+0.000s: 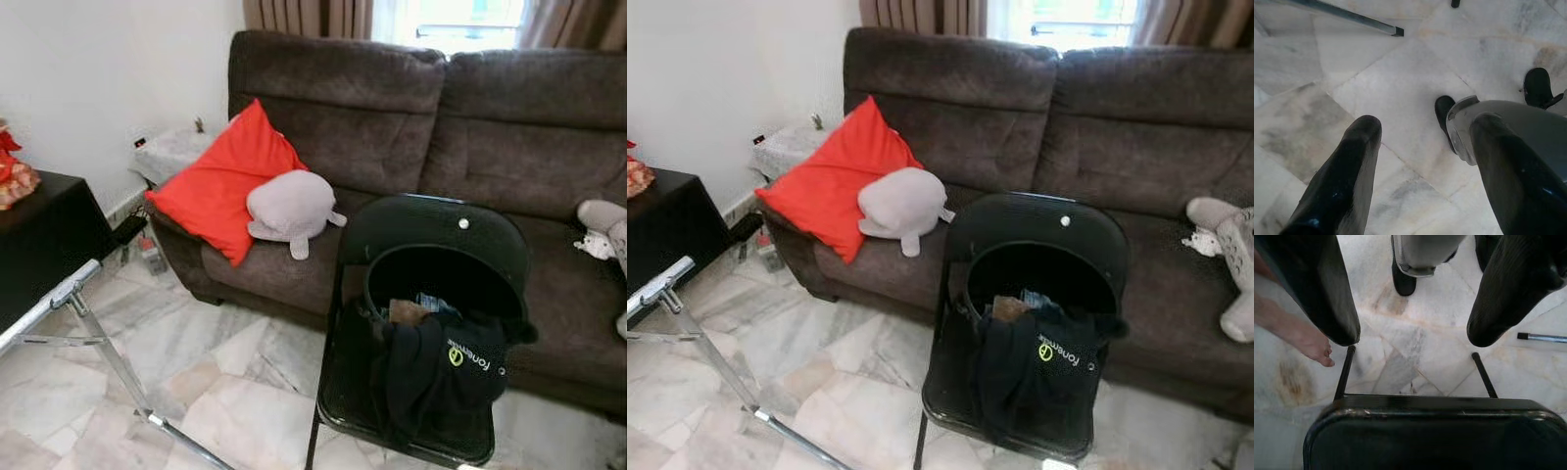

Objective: Hang hanger

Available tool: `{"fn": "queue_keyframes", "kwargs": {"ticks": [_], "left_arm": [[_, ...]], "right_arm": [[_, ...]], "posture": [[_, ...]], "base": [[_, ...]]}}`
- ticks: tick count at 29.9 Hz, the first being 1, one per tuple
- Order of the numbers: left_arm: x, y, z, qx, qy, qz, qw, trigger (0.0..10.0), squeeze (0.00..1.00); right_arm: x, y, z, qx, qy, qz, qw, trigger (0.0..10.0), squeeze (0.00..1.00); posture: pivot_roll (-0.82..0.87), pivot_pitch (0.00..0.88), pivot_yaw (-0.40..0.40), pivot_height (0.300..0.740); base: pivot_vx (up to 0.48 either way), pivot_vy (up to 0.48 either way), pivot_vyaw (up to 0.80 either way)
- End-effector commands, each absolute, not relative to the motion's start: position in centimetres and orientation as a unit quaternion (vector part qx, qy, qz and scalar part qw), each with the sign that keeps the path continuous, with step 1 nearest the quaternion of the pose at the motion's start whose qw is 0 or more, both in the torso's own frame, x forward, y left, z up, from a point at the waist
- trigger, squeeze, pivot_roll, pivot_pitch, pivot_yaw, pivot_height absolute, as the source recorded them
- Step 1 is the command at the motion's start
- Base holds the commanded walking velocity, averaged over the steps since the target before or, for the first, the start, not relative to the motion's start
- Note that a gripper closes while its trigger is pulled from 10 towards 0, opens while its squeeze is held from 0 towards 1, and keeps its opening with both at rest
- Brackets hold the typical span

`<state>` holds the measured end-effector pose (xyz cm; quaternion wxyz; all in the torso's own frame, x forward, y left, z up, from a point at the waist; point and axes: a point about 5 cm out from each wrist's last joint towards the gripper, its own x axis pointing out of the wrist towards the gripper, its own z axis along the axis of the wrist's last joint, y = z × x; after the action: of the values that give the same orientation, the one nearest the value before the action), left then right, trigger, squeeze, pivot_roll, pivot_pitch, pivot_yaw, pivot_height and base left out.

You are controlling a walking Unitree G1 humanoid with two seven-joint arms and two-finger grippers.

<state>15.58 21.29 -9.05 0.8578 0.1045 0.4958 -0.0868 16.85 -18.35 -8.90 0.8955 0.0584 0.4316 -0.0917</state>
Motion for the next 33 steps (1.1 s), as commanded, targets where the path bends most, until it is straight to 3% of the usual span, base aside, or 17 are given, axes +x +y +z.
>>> {"fn": "queue_keyframes", "kwargs": {"ticks": [1,7,11,23,28,33], "left_arm": [[14.8,21.8,-9.3,0.106,0.508,-0.081,0.851,10.0,0.0],[14.9,21.8,-9.3,0.105,0.508,-0.08,0.851,10.0,0.0],[14.9,21.8,-9.3,0.106,0.509,-0.08,0.85,10.0,0.0],[14.9,21.7,-9.3,0.104,0.509,-0.079,0.851,10.0,0.0],[14.9,21.7,-9.3,0.105,0.509,-0.081,0.85,10.0,0.0],[14.9,21.7,-9.3,0.104,0.51,-0.082,0.85,10.0,0.0]], "right_arm": [[16.5,-17.9,-9.1,0.063,0.437,-0.089,0.893,10.0,0.0],[18.1,-18.0,-8.2,0.052,0.394,-0.082,0.914,10.0,0.0],[20.7,-17.8,-6.4,0.034,0.32,-0.051,0.945,10.0,0.0],[22.4,-19.3,-5.1,0.024,0.288,-0.097,0.952,10.0,0.0],[23.7,-18.0,-4.3,-0.041,0.274,-0.021,0.961,10.0,0.0],[24.2,-18.4,-3.6,-0.038,0.251,-0.018,0.967,10.0,0.0]], "posture": [[-0.02,0.0,0.027,0.74],[-0.02,0.0,0.022,0.74],[-0.04,0.0,0.024,0.74],[-0.05,0.003,0.016,0.74],[-0.06,0.006,0.015,0.74],[-0.07,0.008,0.014,0.74]], "base": [[0.0,0.0,0.0],[0.0,0.0,0.0],[0.0,0.0,0.0],[0.0,0.0,0.0],[0.0,0.0,0.0],[0.0,0.0,0.0]]}}
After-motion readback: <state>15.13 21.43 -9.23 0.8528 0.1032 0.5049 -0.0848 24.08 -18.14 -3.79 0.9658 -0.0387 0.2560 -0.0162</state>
